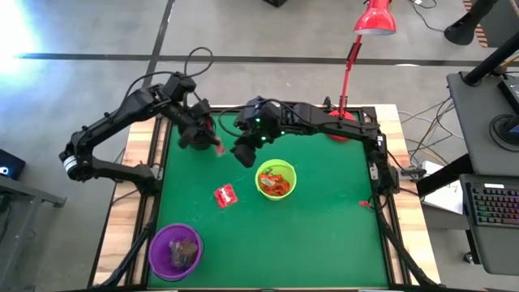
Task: Sort candy
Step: Put the red gummy into the purple bucket
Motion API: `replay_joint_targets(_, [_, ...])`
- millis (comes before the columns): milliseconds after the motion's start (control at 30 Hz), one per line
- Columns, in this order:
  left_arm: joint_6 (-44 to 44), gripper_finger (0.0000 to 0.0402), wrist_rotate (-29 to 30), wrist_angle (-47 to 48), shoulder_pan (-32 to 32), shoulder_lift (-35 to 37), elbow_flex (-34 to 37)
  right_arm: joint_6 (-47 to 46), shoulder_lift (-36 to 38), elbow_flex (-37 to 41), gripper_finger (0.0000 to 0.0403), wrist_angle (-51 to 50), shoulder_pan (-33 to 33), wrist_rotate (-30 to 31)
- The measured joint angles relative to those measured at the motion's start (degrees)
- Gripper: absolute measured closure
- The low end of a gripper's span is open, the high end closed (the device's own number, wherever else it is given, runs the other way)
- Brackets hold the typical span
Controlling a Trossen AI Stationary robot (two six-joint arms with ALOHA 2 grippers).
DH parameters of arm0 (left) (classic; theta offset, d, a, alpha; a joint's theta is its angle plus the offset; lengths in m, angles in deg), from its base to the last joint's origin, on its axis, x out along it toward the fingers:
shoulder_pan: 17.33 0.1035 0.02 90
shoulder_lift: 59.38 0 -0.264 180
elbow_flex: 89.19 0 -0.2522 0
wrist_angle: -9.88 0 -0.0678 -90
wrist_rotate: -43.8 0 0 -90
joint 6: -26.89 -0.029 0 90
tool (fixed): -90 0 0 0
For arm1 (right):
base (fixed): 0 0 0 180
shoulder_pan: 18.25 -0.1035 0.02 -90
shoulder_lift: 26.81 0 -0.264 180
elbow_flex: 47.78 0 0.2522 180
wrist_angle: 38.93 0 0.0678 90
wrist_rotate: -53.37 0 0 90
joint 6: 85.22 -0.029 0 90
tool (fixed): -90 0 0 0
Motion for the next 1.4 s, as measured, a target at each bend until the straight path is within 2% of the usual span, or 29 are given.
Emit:
replay_joint_targets(167, [-2.5, 0.0398, 0.5, 11.4, -2.4, 3.0, 0.0, 0.0, 0.5, 0.0, 0.0256, -3.9, 0.0, 0.1])
replay_joint_targets(333, [-2.1, 0.0398, 7.5, 17.5, -9.3, 6.8, 0.2, 0.0, 0.7, 0.0, 0.0262, -4.5, 0.0, 0.2])
replay_joint_targets(533, [6.5, 0.0398, 16.5, 17.5, -19.8, 11.3, 2.7, 0.0, 0.7, 0.0, 0.0263, -4.5, 0.0, 0.2])
replay_joint_targets(800, [21.5, 0.0398, 21.3, 17.5, -32.7, 18.9, 10.6, 0.0, 0.7, 0.0, 0.0260, -4.5, 0.0, 0.2])
replay_joint_targets(967, [31.9, 0.0398, 24.0, 13.9, -39.6, 22.1, 14.2, 0.0, 0.7, 0.0, 0.0265, -4.5, 0.0, 0.2])
replay_joint_targets(1200, [43.4, 0.0398, 24.8, 8.0, -50.6, 23.8, 17.3, 0.6, 0.7, 0.0, 0.0266, -4.6, 0.0, 0.2])
replay_joint_targets(1400, [51.1, 0.0398, 27.5, 6.4, -60.7, 22.1, 17.6, 0.8, 0.7, 0.0, 0.0266, -6.1, 0.0, 0.2])
